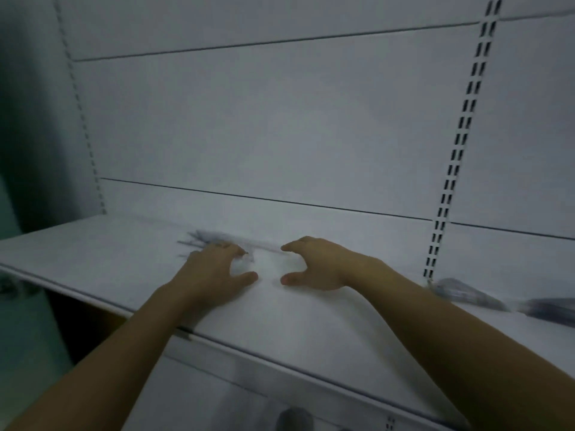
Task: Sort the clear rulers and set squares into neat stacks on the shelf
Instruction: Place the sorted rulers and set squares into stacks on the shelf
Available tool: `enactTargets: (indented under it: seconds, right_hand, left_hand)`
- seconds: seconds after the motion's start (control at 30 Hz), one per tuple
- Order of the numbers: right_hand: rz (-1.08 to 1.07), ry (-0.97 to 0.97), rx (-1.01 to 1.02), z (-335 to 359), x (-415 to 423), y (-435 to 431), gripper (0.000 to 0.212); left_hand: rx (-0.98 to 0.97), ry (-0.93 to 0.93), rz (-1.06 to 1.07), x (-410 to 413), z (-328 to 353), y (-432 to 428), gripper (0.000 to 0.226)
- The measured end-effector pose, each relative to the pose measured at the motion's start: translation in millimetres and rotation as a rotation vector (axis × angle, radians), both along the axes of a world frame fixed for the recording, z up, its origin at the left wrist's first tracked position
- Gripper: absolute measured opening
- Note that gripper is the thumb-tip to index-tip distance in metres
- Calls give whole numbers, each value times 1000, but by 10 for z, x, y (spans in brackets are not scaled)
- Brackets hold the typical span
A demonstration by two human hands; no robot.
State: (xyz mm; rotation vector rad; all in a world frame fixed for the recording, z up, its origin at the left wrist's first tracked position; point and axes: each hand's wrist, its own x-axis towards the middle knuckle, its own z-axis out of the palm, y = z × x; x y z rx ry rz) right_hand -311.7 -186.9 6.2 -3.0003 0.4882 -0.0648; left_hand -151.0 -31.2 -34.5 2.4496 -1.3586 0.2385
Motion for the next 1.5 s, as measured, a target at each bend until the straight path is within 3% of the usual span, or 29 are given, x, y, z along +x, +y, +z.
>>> enactTargets:
  seconds: [0.17,0.37,0.5,0.67,0.8,0.93,1.03,1.1,1.2,1.33,1.5]
  right_hand:
    - [39,34,38,-190,694,301,70]
    - [39,-32,2,-306,1241,463,65]
    - [66,-84,6,-408,1327,564,62]
    - [31,-106,-129,-358,1243,518,52]
    - [-14,-102,-39,-344,1197,445,41]
    - [-11,-111,33,-353,1201,389,31]
    - [-6,-101,44,-362,1182,365,36]
    - [-29,-130,92,-335,1151,369,43]
    - [-53,-161,161,-318,1123,380,48]
    - [-35,-170,193,-326,1153,382,46]
    - [-68,-188,196,-339,1171,336,49]
  left_hand:
    - [0,65,116,745,-154,421,72]
    - [-125,178,37,1265,-156,409,75]
    - [-110,225,-65,1518,-129,166,65]
    - [32,90,-28,1583,-183,-39,42]
    - [-140,23,-101,1562,-167,80,21]
    - [-289,153,-304,1424,-152,213,27]
    - [-424,196,-317,1397,-125,282,29]
    - [-352,201,-213,1461,-147,310,44]
    - [9,206,-3,1533,-173,335,72]
    - [-34,202,-28,1591,-165,321,43]
    - [-165,328,-133,1526,-142,326,34]
